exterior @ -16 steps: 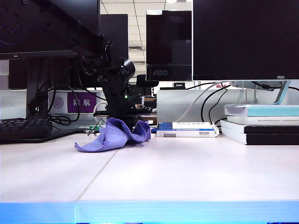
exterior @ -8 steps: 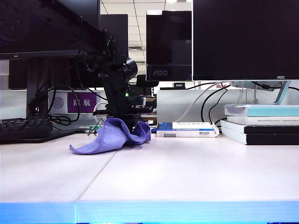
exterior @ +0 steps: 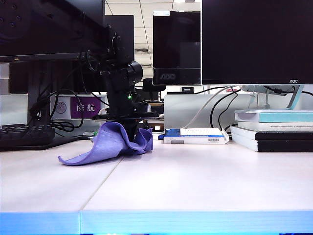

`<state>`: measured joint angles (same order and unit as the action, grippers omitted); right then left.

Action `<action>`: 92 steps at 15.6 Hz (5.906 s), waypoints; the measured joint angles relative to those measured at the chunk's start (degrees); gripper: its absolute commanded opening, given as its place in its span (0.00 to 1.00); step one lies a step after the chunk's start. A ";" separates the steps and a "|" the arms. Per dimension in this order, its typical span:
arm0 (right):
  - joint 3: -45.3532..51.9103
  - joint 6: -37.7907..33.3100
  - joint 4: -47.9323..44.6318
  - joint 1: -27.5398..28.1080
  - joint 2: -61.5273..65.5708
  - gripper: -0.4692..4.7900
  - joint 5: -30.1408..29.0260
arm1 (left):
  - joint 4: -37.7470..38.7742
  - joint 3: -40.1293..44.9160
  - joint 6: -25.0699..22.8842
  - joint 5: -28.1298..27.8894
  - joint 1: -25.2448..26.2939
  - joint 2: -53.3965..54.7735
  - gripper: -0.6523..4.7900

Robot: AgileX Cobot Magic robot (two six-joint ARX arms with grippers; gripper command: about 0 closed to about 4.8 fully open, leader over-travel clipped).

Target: Wipe the table from front to back using the rag.

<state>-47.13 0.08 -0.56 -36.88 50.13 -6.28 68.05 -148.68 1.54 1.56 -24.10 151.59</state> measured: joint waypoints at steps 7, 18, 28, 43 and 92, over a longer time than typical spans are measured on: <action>0.00 0.00 -0.02 -0.07 0.00 0.09 0.00 | 4.66 0.04 -0.46 0.46 -0.15 -0.68 0.11; 0.00 0.44 -0.02 -0.42 0.00 0.09 -1.11 | 11.65 0.68 -0.48 -0.92 -2.91 -1.81 0.11; 0.00 0.48 -0.02 -0.48 -1.01 0.09 -1.31 | 1.64 1.57 1.22 -0.20 -4.55 -1.73 0.11; 0.00 0.50 -0.02 -0.46 -1.01 0.09 -1.33 | -22.16 17.25 0.33 0.02 -4.50 -6.78 0.11; 0.00 0.48 2.47 -1.27 -0.02 0.09 -1.33 | -33.42 79.25 1.95 -0.26 -13.64 -62.75 0.11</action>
<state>-47.13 0.56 1.91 -38.15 50.11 -7.62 34.63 -69.43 3.49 1.30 -37.74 88.84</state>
